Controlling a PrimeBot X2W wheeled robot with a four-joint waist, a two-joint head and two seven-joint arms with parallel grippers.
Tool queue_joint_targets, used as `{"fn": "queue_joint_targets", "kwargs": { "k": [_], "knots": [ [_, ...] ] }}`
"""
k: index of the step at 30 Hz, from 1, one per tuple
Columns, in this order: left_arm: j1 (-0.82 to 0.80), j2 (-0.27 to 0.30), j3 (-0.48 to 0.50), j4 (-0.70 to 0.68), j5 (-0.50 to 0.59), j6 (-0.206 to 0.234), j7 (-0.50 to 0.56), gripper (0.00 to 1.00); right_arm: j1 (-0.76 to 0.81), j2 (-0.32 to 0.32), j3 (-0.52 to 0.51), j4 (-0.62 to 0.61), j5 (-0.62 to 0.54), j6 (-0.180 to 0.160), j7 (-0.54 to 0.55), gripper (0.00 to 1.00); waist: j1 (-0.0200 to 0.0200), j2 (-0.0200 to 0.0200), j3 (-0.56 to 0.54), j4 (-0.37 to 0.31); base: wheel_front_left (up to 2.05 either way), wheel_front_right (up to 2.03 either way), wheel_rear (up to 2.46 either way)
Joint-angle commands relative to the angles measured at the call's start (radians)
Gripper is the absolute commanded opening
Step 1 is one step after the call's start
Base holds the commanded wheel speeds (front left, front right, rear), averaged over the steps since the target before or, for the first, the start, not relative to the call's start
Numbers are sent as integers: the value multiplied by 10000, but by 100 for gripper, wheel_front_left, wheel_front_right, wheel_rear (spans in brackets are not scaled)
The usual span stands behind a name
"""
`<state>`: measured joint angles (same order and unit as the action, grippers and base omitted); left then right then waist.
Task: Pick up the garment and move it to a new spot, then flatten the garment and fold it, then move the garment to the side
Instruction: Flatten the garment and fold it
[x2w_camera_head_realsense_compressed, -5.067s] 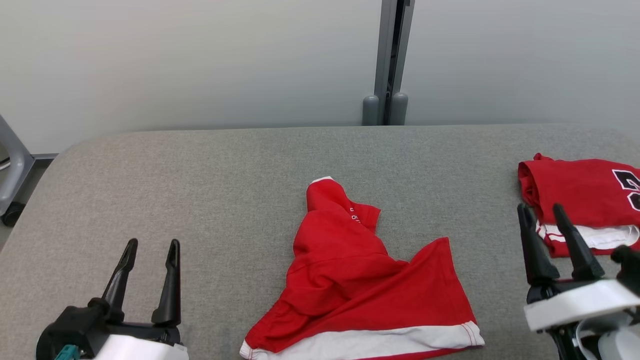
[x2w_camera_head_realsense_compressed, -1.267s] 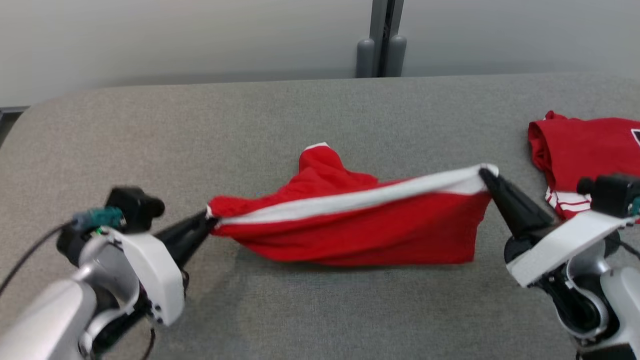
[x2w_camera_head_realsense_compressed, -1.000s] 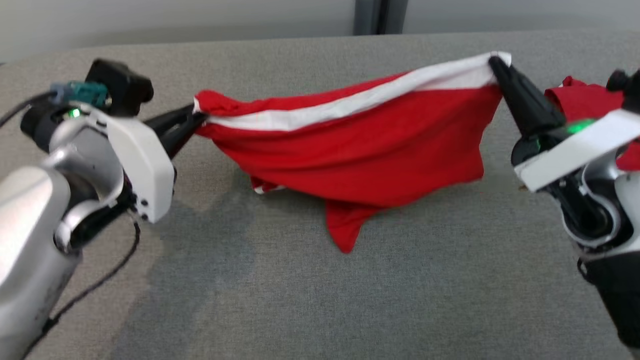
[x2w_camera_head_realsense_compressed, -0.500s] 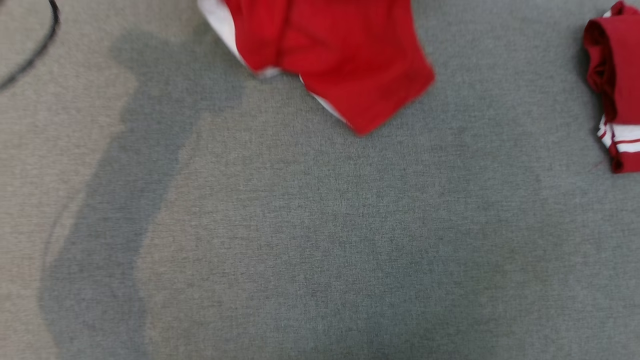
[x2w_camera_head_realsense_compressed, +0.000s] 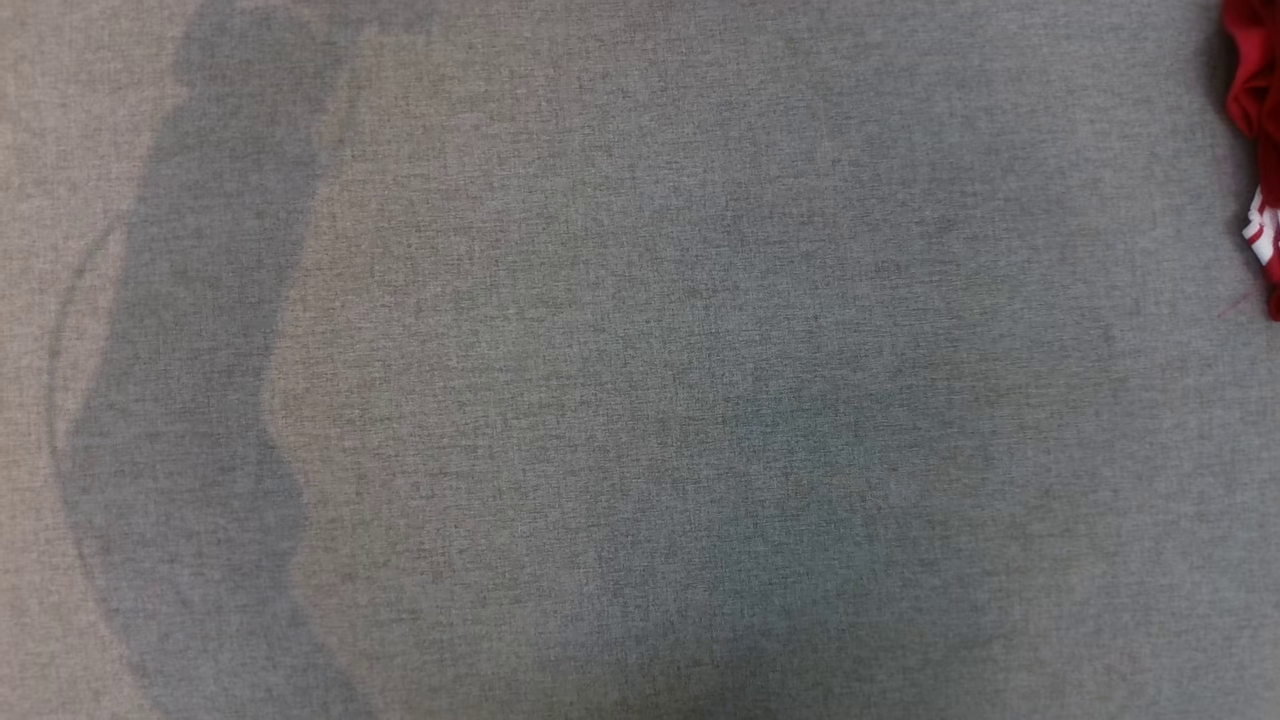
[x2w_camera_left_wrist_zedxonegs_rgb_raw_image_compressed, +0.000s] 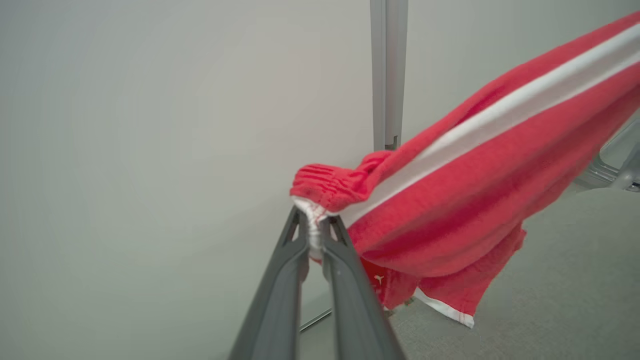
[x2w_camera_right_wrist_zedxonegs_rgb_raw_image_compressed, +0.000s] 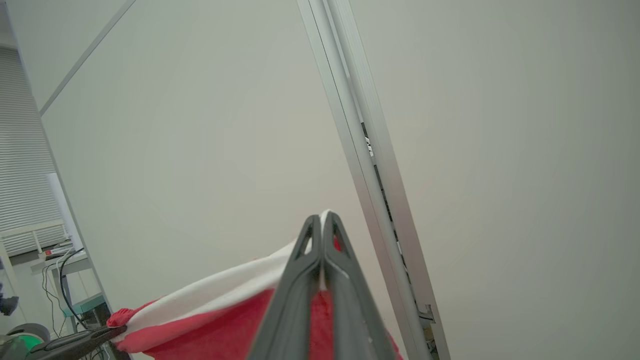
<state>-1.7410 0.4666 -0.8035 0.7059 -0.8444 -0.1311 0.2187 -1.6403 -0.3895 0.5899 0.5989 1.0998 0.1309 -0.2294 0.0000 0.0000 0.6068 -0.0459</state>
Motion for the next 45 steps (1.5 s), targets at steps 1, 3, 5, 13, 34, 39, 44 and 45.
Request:
{"fn": "queue_joint_targets", "kwargs": {
  "k": [1, 3, 5, 13, 34, 39, 44, 45],
  "knots": [
    [65, 10, -236, 167, -143, 11, -77, 0, 11, -93, 213, 72, 163, -2, -114, 0, 0, 0, 17, 41, 0, 0, 0],
    [224, 5, -585, 269, -326, 11, -113, 0, 182, -156, 611, 102, 294, 0, -79, 0, 0, 0, 9, 67, 0, 0, 0],
    [478, 15, -945, 310, -549, 11, -186, 0, 399, -276, 968, 168, 488, 0, -48, 0, 0, 0, -61, 109, 0, 0, 0],
    [2447, 471, -2937, -354, -1833, 11, -29, 0, 2253, -730, 2844, -196, 1312, 0, 390, 0, 0, 0, -1148, 142, 0, 0, 0],
    [7707, 1650, -4439, -2514, -6142, 303, 2943, 0, 7192, -2991, 5789, -2601, 3534, 0, 3089, 0, 0, 0, -5005, 80, 0, 0, 0],
    [8637, 2176, -4565, -3980, -6733, 632, 3977, 0, 8292, -3771, 5941, -3716, 4267, 0, 3519, 0, 0, 0, -5522, 118, 0, 0, 0],
    [9484, 2881, -4652, -5676, -6965, 1120, 4562, 0, 9117, -4894, 6048, -5020, 4845, 0, 3841, 0, 0, 0, -5772, 164, 0, 0, 0],
    [9627, 3042, -4665, -6010, -6962, 1231, 4694, 0, 9194, -5098, 6048, -5239, 4898, 0, 3829, 0, 0, 0, -5790, 165, 0, 0, 0]
  ]
}}
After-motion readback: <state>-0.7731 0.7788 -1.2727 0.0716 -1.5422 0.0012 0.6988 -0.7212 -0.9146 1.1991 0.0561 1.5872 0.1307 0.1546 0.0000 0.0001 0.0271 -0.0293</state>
